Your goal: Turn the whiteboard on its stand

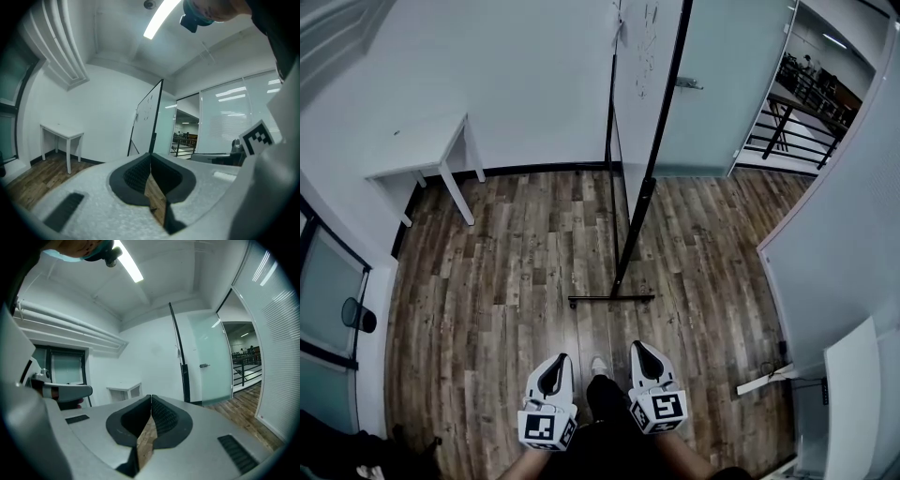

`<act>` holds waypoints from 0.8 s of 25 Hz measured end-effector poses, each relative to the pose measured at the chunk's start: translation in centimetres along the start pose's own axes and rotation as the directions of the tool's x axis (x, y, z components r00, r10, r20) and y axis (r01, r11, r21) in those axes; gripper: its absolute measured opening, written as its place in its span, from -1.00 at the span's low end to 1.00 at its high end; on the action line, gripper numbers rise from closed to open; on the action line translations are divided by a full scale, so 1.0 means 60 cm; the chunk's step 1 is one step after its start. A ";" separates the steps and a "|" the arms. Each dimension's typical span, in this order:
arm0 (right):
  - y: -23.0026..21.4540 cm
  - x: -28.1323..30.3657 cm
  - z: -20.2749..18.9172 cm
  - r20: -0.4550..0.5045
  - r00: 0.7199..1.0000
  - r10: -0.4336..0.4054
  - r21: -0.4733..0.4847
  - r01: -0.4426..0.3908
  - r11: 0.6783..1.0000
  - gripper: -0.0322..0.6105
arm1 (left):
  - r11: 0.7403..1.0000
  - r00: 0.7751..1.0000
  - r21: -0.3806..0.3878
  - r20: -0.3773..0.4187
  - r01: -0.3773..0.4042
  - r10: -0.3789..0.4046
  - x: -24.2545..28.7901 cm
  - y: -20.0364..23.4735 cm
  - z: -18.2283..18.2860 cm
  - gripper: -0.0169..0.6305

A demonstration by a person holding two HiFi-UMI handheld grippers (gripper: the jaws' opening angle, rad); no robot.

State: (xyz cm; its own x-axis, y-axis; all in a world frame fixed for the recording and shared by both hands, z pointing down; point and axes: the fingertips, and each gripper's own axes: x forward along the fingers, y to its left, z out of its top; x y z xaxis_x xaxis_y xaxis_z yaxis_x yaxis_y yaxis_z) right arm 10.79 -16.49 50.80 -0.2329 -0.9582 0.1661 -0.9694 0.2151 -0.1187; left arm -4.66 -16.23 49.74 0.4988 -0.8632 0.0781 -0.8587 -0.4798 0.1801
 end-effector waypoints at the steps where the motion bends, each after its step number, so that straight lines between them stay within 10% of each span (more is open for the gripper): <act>1: -0.014 0.020 0.006 -0.004 1.000 -0.003 -0.004 0.003 1.000 -0.86 | 1.000 1.000 0.000 0.001 -0.001 0.001 0.021 0.003 0.006 -0.89; 20: -0.253 0.413 0.055 -0.060 0.994 -0.095 -0.036 0.093 0.995 -0.59 | 0.999 0.999 -0.014 -0.014 -0.045 0.045 0.346 0.097 0.060 -0.89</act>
State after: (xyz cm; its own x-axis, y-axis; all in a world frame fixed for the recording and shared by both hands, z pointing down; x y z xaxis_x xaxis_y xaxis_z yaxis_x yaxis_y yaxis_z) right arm 20.01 -44.10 53.50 -0.1439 -0.9613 0.2349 -0.9890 0.1316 -0.0673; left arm 0.25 -37.51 48.88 0.4611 -0.8817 0.0998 -0.8787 -0.4380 0.1898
